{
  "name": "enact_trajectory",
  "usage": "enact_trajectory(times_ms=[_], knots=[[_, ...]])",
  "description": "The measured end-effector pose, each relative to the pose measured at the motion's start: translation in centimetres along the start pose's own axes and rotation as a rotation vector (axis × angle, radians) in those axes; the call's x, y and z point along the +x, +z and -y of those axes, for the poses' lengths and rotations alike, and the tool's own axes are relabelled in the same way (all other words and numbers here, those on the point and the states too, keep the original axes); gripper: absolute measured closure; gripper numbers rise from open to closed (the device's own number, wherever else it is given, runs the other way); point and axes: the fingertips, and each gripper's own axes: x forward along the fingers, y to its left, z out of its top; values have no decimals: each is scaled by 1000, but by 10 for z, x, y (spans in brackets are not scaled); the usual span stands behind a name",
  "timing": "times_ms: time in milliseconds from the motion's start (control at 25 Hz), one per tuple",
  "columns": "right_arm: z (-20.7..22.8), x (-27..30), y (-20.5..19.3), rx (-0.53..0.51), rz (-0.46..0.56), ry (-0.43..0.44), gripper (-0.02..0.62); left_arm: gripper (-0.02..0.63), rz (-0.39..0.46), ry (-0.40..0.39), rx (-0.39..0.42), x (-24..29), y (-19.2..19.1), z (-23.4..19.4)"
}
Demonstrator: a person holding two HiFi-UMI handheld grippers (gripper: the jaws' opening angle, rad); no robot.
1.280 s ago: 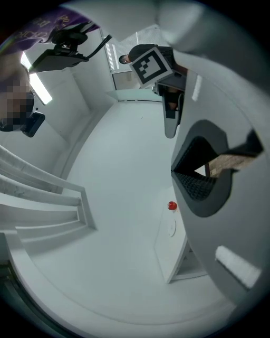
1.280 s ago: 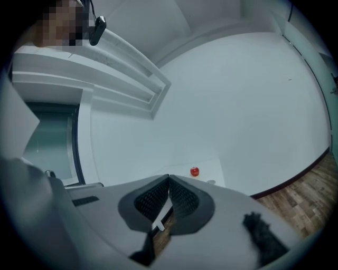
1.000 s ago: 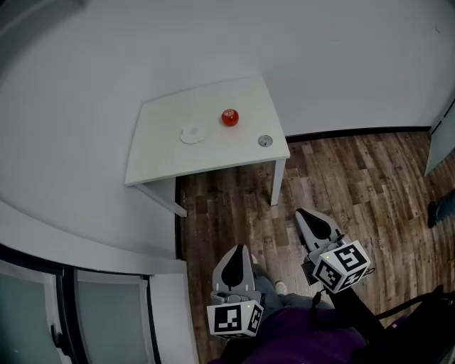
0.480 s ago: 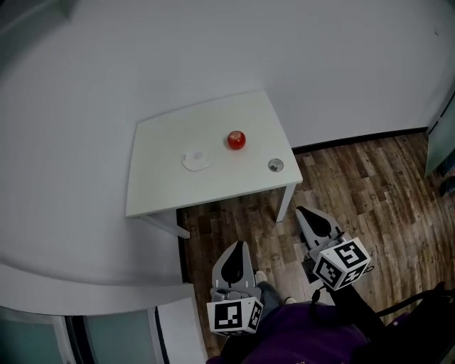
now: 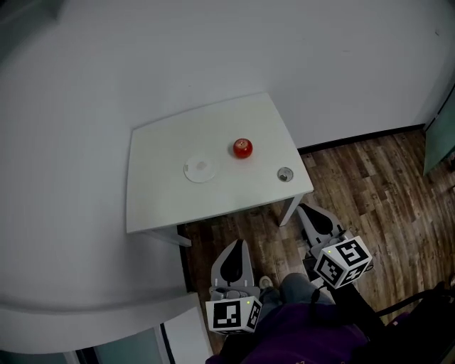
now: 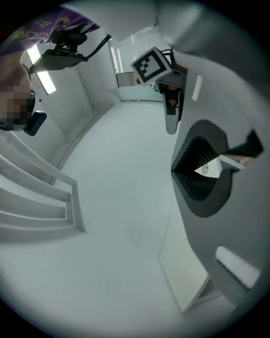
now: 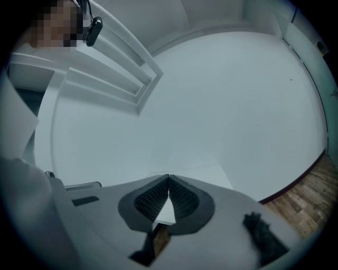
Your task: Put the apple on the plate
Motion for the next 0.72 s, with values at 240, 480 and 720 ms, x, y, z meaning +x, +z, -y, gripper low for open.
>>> enact_trajectory(times_ms=[240,480,720], knots=[[9,20,-1,-2,-20,-19,584,601,-20,-4,-11,23,-5,-14],[31,57,6,-7,-17,-7,584,600,-29,16,-13,56,-8,-28],[62,119,21,5,-21,33,584,600,-34,44,-2,115,-1,-46]])
